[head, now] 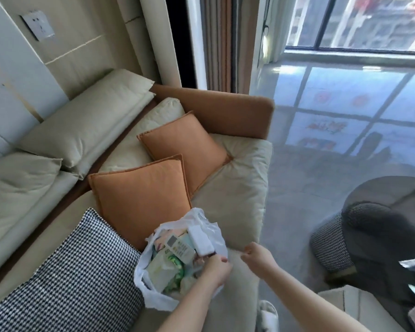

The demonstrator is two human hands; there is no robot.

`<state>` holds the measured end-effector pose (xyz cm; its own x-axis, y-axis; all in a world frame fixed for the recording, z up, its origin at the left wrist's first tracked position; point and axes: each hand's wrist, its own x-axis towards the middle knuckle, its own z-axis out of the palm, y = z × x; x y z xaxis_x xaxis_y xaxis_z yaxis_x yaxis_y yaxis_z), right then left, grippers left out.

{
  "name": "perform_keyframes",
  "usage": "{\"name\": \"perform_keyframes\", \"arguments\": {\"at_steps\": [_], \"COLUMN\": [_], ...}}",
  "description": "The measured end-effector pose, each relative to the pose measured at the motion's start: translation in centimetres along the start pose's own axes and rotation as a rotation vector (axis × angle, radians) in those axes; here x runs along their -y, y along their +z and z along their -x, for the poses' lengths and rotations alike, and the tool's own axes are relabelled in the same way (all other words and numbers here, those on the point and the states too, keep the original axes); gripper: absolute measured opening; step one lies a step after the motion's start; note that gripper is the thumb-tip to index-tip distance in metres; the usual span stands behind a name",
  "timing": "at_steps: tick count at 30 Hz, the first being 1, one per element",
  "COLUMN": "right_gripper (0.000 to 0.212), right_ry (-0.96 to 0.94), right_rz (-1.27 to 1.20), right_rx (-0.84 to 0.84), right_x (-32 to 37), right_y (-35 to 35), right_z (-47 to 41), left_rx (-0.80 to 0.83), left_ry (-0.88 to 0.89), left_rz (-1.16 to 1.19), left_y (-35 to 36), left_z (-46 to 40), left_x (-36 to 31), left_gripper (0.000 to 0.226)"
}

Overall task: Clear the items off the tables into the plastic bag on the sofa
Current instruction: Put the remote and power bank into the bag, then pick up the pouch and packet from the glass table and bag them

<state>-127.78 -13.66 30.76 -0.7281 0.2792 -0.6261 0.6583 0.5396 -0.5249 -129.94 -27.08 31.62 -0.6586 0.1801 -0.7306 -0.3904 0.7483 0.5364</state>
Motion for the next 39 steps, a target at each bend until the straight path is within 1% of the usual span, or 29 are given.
{"name": "perform_keyframes", "arguments": {"at_steps": [1, 3, 4, 5, 6, 7, 8, 9, 11, 14, 21, 27, 28, 30, 31, 33, 35, 37, 39], "right_gripper": [0.028, 0.019, 0.013, 0.009, 0.012, 0.018, 0.024, 0.027, 0.029, 0.03, 0.026, 0.028, 0.028, 0.028, 0.028, 0.027, 0.027, 0.031, 0.037], "right_ry": [-0.004, 0.026, 0.049, 0.062, 0.087, 0.107, 0.13, 0.146, 0.186, 0.252, 0.398, 0.469, 0.486, 0.524, 0.545, 0.591, 0.635, 0.676, 0.717], "right_rz": [0.011, 0.014, 0.025, 0.042, 0.05, 0.063, 0.067, 0.072, 0.066, 0.026, -0.114, -0.244, -0.266, -0.318, -0.342, -0.389, -0.428, -0.453, -0.486], "right_rx": [-0.013, -0.058, -0.075, -0.101, -0.128, -0.164, -0.195, -0.23, -0.277, -0.299, -0.388, -0.421, -0.42, -0.419, -0.42, -0.421, -0.427, -0.427, -0.429], "right_x": [-0.7, -2.7, -3.8, -5.1, -6.3, -7.7, -9.1, -10.5, -13.5, -18.3, -29.9, -39.1, -40.5, -43.0, -44.3, -46.6, -48.7, -50.7, -52.6], "right_y": [-0.4, -1.8, -2.7, -3.5, -4.4, -5.3, -6.3, -7.2, -9.2, -12.0, -17.1, -20.5, -20.9, -21.3, -21.4, -21.3, -21.1, -20.7, -20.3], "right_z": [0.2, 0.8, 1.3, 1.6, 2.2, 2.6, 3.1, 3.6, 4.6, 6.0, 9.2, 10.1, 10.2, 10.0, 9.9, 9.3, 8.3, 7.0, 5.2], "left_rx": [0.015, 0.069, 0.088, 0.104, 0.121, 0.132, 0.136, 0.129, 0.144, 0.209, 0.29, 0.357, 0.372, 0.401, 0.412, 0.426, 0.432, 0.431, 0.436], "left_ry": [0.023, 0.067, 0.084, 0.106, 0.137, 0.17, 0.208, 0.244, 0.301, 0.349, 0.425, 0.45, 0.449, 0.433, 0.419, 0.397, 0.395, 0.385, 0.379], "left_rz": [-0.058, -0.151, -0.196, -0.25, -0.307, -0.353, -0.396, -0.433, -0.493, -0.576, -0.777, -0.86, -0.869, -0.878, -0.868, -0.845, -0.833, -0.824, -0.808], "left_y": [0.6, 2.2, 3.2, 4.2, 5.3, 6.5, 7.8, 9.1, 11.9, 16.5, 27.8, 36.9, 38.2, 40.5, 41.7, 43.8, 45.7, 47.6, 49.6], "left_z": [0.1, 0.3, 0.4, 0.5, 0.5, 0.4, 0.3, 0.3, 0.4, 1.0, 3.3, 4.0, 4.0, 3.5, 3.0, 1.6, 0.0, -1.9, -4.3], "left_x": [-0.5, -2.2, -3.1, -3.9, -4.8, -5.7, -6.5, -7.4, -9.4, -12.4, -17.2, -20.4, -20.8, -21.4, -21.6, -22.0, -22.5, -23.1, -23.8], "left_gripper": [0.025, 0.028, 0.026, 0.017, 0.009, 0.01, 0.016, 0.026, 0.038, 0.04, 0.04, 0.034, 0.031, 0.017, 0.016, 0.029, 0.033, 0.032, 0.019]}}
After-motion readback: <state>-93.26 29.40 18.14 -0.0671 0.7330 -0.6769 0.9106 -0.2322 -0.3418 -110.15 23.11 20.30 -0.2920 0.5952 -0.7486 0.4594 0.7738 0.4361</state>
